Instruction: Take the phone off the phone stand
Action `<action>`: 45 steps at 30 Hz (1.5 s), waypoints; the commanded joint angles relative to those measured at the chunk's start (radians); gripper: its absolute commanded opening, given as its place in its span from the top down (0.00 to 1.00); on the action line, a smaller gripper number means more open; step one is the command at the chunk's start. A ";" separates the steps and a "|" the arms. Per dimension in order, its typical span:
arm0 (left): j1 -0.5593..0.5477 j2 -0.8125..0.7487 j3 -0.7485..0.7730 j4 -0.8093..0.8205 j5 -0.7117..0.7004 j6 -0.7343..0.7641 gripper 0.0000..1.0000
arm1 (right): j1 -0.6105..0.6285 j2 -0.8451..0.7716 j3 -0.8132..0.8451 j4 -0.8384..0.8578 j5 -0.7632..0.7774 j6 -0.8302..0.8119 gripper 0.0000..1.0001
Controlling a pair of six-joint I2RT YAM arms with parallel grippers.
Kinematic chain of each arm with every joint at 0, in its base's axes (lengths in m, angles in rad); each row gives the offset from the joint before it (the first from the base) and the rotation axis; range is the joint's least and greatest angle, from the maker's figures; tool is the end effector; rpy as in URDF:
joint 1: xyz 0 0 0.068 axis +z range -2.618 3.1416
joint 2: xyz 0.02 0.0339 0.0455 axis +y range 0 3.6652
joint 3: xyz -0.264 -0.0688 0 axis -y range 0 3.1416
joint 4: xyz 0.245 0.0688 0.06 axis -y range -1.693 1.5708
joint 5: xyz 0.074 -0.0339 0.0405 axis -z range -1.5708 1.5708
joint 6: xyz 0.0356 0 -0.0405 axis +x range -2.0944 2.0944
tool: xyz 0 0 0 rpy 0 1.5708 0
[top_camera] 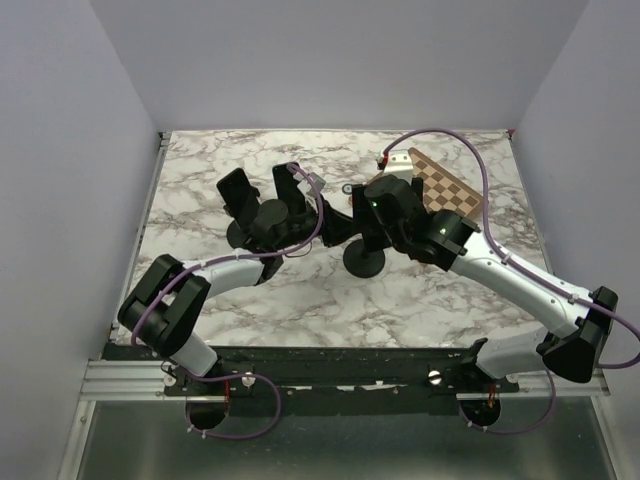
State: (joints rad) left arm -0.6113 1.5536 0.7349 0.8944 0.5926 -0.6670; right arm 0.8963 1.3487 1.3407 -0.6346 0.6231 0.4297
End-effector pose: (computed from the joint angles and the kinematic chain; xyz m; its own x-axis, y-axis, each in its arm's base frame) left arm 0.2587 -0.2056 0.2474 -0.5280 -0.2566 -0.8096 0.7707 0.2557 -0.5837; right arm 0.1971 0.2133 0.3674 -0.4829 -0.0622 -0.8735 -0.1555 0.9877 0.0156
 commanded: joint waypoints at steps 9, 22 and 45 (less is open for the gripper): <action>-0.021 -0.047 0.001 -0.030 -0.057 0.032 1.00 | 0.012 0.056 0.012 0.057 0.073 -0.009 0.00; -0.023 -0.059 -0.003 -0.039 -0.057 0.040 1.00 | 0.013 0.047 -0.047 0.092 0.098 -0.034 0.03; -0.023 -0.073 -0.014 -0.043 -0.061 0.040 1.00 | 0.012 0.011 -0.139 0.200 0.155 -0.125 0.40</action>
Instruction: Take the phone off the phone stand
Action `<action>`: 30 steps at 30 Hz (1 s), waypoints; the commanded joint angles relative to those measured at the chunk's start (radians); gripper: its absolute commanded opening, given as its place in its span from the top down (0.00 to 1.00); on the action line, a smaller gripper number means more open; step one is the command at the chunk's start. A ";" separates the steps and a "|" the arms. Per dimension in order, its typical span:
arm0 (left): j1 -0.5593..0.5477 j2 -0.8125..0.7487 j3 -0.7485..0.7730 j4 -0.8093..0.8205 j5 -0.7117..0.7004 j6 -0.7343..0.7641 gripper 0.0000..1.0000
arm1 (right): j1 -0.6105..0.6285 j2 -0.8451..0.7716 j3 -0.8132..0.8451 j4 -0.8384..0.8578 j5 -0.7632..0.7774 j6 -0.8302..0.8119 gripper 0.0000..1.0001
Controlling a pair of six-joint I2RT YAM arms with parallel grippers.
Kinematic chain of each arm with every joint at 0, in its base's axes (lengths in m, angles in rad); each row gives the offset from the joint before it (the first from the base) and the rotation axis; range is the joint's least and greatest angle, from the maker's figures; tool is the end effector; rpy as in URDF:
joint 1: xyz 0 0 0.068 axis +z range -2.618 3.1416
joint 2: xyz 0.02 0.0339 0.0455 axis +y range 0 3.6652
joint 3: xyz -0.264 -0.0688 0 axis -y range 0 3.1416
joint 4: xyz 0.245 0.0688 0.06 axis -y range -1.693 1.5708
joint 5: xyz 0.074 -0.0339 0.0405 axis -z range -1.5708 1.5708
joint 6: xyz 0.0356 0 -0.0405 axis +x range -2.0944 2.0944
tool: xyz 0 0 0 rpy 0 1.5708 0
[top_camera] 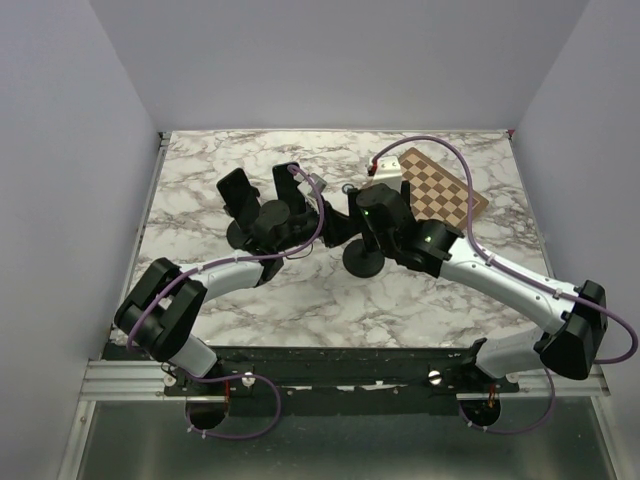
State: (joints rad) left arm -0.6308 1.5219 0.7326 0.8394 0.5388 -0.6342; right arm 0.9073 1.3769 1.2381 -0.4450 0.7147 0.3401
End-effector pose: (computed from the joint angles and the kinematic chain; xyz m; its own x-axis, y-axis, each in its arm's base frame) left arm 0.2530 -0.2074 0.2508 -0.5126 -0.2554 -0.8198 0.7651 0.2974 -0.5711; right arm 0.2058 0.2253 0.3425 -0.4062 -0.1105 -0.9071 -0.1302 0.9895 -0.0622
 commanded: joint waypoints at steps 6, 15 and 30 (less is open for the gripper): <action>-0.003 -0.047 -0.019 0.006 -0.009 0.011 1.00 | -0.001 -0.010 -0.055 0.050 0.079 -0.088 0.76; 0.005 -0.045 -0.019 -0.016 0.037 0.028 1.00 | -0.032 -0.073 -0.168 0.209 0.020 -0.255 0.99; 0.038 -0.085 -0.108 0.038 0.104 0.057 1.00 | -0.179 -0.091 -0.204 0.294 -0.041 -0.303 0.99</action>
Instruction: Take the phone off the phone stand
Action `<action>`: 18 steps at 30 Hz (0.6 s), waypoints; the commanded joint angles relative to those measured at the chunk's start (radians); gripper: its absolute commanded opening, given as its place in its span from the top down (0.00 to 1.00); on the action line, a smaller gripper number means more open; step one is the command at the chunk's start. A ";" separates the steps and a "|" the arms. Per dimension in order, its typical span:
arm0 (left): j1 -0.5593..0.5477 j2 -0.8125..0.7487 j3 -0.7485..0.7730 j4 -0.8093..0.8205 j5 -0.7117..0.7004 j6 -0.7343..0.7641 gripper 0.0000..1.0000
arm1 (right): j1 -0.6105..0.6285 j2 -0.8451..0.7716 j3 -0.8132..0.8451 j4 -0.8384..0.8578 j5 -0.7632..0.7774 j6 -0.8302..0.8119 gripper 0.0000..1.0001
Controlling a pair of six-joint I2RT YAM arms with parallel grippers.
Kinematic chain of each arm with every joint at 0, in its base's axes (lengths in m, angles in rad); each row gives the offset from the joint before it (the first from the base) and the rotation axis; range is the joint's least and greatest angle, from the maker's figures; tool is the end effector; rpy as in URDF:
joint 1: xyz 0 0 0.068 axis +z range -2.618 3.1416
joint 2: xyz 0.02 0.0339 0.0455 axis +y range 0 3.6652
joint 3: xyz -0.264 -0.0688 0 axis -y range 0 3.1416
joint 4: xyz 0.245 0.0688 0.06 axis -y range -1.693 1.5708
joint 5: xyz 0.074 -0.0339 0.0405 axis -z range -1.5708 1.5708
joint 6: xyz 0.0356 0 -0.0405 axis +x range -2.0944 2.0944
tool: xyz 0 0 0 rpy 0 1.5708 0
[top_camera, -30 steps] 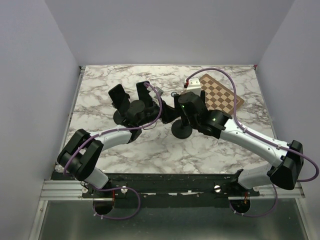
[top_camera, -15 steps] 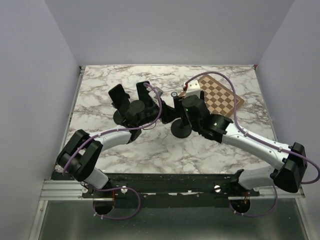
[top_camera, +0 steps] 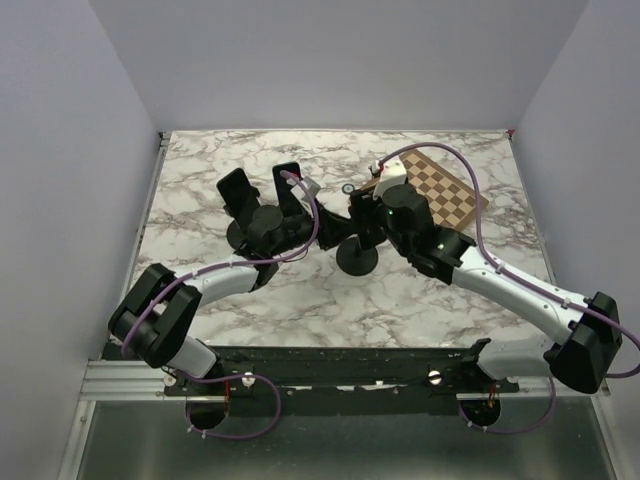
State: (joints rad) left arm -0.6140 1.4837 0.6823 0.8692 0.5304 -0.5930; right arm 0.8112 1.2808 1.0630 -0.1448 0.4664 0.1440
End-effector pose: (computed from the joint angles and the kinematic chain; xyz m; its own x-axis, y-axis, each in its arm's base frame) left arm 0.2471 -0.1962 0.2493 -0.4624 -0.2639 -0.8465 0.7852 0.3217 -0.5291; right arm 0.2152 0.2033 0.3346 -0.2931 -0.1225 -0.9482 -0.3194 0.9473 -0.0237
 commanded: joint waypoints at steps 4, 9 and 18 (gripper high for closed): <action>0.052 -0.042 -0.067 0.021 0.143 0.003 1.00 | -0.084 0.008 -0.048 0.029 0.224 -0.133 1.00; 0.080 -0.024 -0.074 0.115 0.204 -0.089 1.00 | -0.083 0.022 -0.074 0.046 0.240 -0.179 0.99; 0.101 -0.038 -0.066 0.076 0.190 -0.137 1.00 | -0.044 0.019 -0.129 0.107 0.345 -0.255 0.99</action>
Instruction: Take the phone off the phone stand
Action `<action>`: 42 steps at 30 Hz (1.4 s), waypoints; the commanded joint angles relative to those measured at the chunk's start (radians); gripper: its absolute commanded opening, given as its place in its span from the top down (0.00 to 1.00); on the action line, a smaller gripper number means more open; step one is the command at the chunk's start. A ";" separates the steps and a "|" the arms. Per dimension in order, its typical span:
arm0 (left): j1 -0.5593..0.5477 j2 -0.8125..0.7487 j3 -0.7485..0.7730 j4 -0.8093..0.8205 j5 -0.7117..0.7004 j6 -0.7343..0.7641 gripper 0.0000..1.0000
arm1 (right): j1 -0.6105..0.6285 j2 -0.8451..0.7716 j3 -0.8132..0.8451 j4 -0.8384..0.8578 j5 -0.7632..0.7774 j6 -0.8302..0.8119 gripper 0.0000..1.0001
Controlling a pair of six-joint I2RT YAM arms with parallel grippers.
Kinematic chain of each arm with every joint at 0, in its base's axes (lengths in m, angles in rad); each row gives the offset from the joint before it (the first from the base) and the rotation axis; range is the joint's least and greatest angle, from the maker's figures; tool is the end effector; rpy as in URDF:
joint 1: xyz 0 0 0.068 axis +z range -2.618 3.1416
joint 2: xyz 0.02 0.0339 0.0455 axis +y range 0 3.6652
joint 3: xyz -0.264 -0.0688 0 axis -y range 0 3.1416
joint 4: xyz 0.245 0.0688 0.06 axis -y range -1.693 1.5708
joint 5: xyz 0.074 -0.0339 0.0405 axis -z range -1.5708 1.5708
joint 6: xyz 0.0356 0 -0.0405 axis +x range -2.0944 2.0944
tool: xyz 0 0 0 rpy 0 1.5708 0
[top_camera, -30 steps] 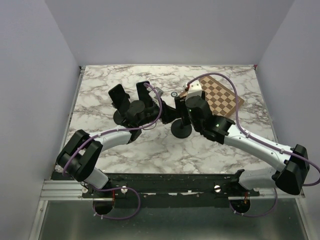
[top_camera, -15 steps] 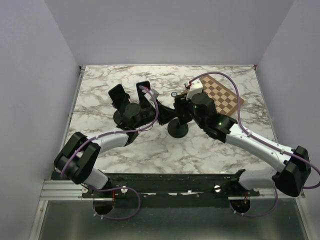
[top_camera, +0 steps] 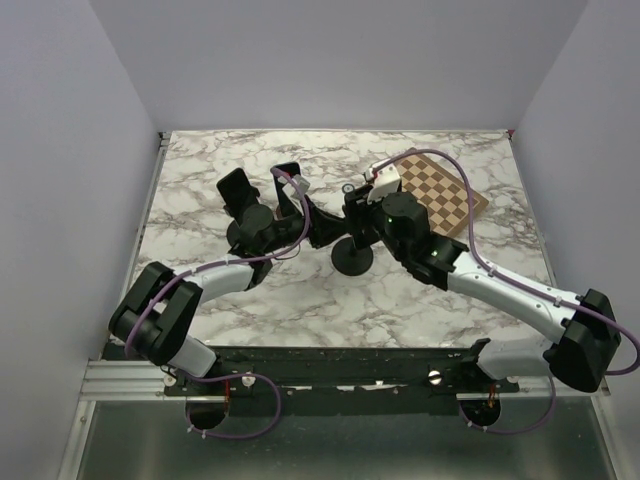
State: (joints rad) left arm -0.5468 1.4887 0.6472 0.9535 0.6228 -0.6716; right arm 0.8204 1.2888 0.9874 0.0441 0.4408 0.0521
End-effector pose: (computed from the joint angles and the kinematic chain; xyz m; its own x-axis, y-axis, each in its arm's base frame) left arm 0.2528 -0.1782 0.2454 -0.4962 -0.2897 -0.8185 0.7776 0.2710 -0.5673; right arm 0.2164 0.2098 0.3246 -0.1931 -0.1380 -0.9714 -0.3706 0.9270 -0.0581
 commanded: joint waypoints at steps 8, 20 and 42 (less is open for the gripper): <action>0.045 -0.089 -0.062 -0.023 0.012 -0.054 1.00 | -0.053 -0.013 -0.096 -0.008 0.419 -0.180 0.99; 0.057 -0.089 -0.081 0.002 0.018 -0.054 1.00 | -0.054 -0.030 -0.079 -0.040 0.294 -0.119 0.99; -0.090 0.058 0.122 -0.019 -0.077 0.028 0.20 | -0.054 -0.066 0.031 -0.254 0.015 0.225 0.99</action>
State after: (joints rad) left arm -0.6155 1.4815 0.7246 0.8951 0.5644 -0.6434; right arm 0.7589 1.2251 1.0092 -0.1555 0.5182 0.1989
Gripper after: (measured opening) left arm 0.915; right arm 0.789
